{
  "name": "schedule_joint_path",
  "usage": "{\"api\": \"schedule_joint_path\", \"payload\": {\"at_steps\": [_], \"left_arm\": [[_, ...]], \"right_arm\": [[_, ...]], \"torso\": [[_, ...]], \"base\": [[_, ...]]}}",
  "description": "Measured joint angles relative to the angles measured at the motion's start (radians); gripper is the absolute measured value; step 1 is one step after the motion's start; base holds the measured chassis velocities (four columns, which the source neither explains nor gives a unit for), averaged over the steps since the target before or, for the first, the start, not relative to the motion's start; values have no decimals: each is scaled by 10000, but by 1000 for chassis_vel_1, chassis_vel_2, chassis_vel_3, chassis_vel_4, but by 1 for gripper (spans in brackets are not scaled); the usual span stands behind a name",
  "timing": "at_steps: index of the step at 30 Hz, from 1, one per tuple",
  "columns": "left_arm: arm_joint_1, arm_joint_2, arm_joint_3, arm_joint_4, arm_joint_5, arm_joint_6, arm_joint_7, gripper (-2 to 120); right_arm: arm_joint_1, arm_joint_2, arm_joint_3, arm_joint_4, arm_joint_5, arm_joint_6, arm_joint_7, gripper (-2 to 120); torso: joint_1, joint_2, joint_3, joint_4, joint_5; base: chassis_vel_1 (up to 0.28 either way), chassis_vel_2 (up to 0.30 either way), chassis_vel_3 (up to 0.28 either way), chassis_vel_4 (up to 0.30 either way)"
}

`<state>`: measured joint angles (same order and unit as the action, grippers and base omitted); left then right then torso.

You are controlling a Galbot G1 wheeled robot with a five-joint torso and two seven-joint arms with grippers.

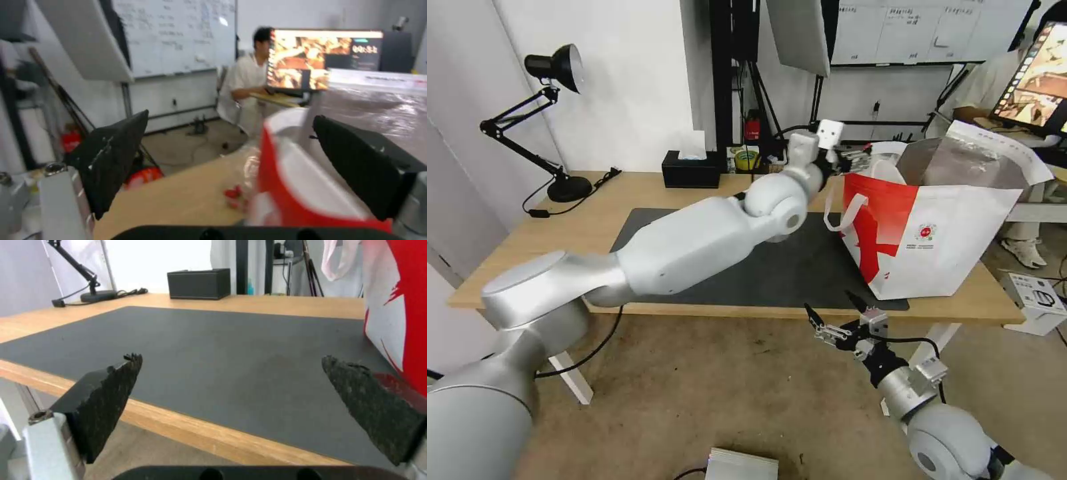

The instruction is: Pick up the trash from the table and place it into the takeout bag.

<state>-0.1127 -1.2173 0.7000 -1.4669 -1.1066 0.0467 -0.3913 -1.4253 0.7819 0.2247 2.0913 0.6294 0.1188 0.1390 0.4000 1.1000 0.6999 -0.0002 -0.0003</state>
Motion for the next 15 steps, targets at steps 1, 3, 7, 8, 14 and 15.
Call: {"api": "schedule_joint_path", "payload": {"at_steps": [1, 3, 7, 8, 14, 15], "left_arm": [[0, 0, 0, 0, 0, 0, 0, 100], [607, 841, -318, -714, 148, -54, 9, 100], [2004, 2411, -1048, -1789, 379, -102, 64, 100], [2597, 2930, -1372, -2085, 529, -168, 148, 100], [4297, 4216, -2939, -2963, 879, -360, 397, 100], [5093, 4599, -3616, -3279, 1006, -429, 508, 100]], "right_arm": [[0, 0, 0, 0, 0, 0, 0, 100], [0, 0, 0, 0, 0, 0, 1, 100], [1, -1, 1, -1, 0, 0, 1, 100], [0, -1, 0, 0, 1, 0, 0, 100], [1, 0, 0, -1, 0, 0, 0, 100], [1, -1, 0, -1, 0, 0, 1, 100]], "torso": [[0, 0, 0, 0, 0], [-1, -2, 1, 3, -2], [-1, -1, 0, 2, -1], [0, -2, 2, 9, -6], [-2, 0, -1, 8, 0], [-2, -1, 0, 4, -4]], "base": [[0, 0, 0, 0], [0, 0, 0, 0], [0, 0, 0, 0], [0, 0, 0, 0], [0, 0, 0, 0], [0, 0, 0, 0]]}}
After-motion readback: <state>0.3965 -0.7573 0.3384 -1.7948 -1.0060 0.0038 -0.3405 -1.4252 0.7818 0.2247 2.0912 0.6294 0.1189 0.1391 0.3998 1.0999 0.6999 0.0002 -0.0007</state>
